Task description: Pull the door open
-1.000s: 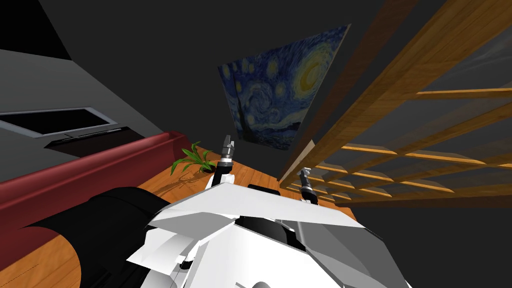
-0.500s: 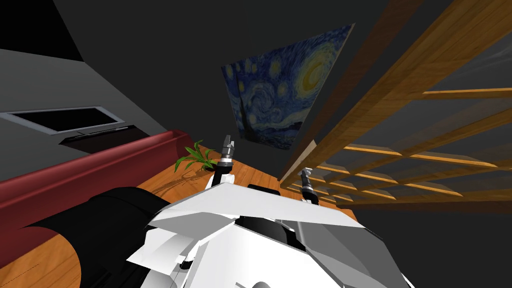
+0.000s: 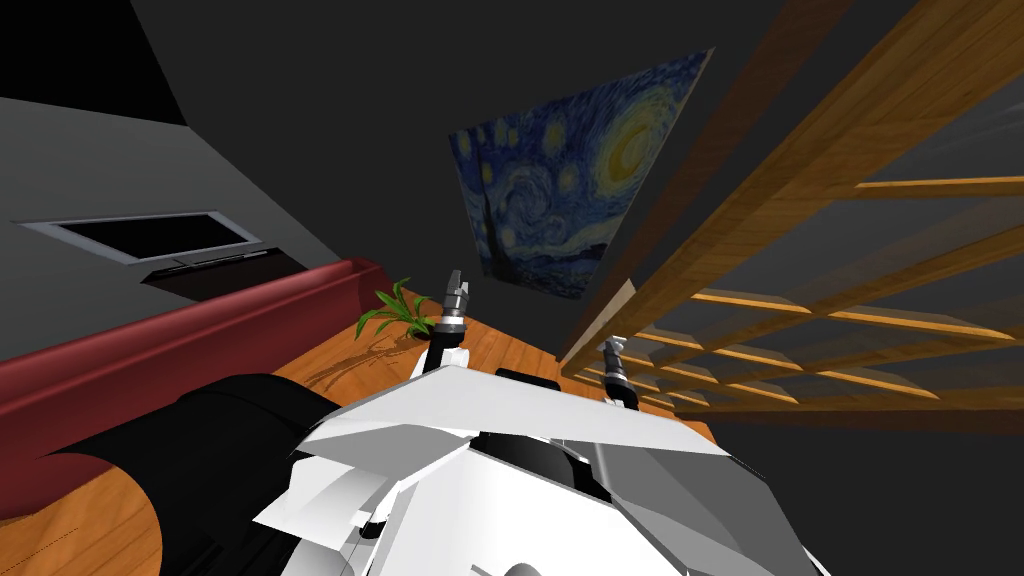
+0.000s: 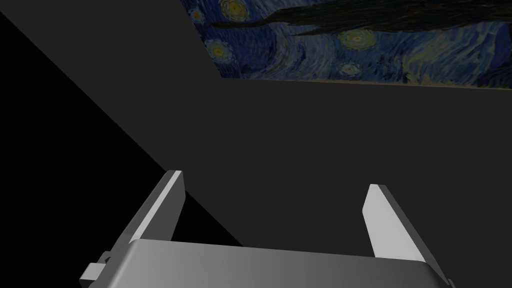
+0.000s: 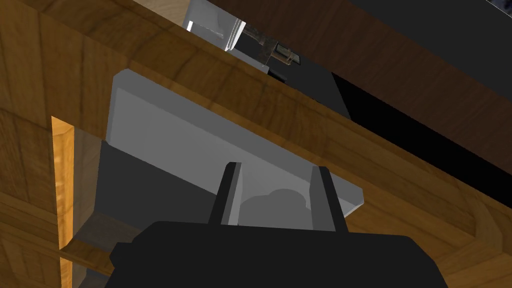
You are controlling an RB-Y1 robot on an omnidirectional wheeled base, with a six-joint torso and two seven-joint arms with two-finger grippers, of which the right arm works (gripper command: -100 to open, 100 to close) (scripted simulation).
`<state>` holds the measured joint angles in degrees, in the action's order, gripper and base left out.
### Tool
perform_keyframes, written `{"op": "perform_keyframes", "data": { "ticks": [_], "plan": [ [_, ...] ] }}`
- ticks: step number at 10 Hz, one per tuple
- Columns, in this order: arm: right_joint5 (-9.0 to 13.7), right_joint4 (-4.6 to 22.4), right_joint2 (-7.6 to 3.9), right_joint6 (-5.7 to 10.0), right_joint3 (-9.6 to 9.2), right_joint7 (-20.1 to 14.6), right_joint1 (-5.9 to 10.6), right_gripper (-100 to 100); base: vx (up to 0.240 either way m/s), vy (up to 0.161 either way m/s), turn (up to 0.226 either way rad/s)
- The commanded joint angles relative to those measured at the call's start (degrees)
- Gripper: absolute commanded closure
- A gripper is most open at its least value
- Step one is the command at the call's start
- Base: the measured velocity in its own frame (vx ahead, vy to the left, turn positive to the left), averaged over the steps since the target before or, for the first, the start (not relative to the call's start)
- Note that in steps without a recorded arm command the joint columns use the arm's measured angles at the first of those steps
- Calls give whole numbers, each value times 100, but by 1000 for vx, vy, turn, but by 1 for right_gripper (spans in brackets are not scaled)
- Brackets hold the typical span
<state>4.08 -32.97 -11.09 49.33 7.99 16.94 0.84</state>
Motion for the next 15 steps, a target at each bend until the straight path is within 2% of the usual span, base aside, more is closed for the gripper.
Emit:
{"op": "perform_keyframes", "data": {
  "ticks": [1,2,3,5,9,10,11,14,15],
  "plan": [
    [114,129,-83,43,2,-286,-3,100,-23,-9,58],
    [114,129,-83,43,2,-330,-3,100,-24,-4,20],
    [186,130,-105,49,-41,-560,-3,100,-27,-1,46],
    [186,130,-105,49,-41,-568,-3,100,-13,-2,18],
    [404,132,-169,69,-175,-1247,3,100,-29,-6,50],
    [404,132,-169,69,-175,-1283,3,100,-19,-5,29],
    [478,131,-190,76,-221,-1521,7,100,-18,-6,46],
    [625,131,-232,90,-314,-1953,14,100,-31,-9,53],
    [625,131,-232,90,-314,-1998,14,100,-20,-12,14]
  ]
}}
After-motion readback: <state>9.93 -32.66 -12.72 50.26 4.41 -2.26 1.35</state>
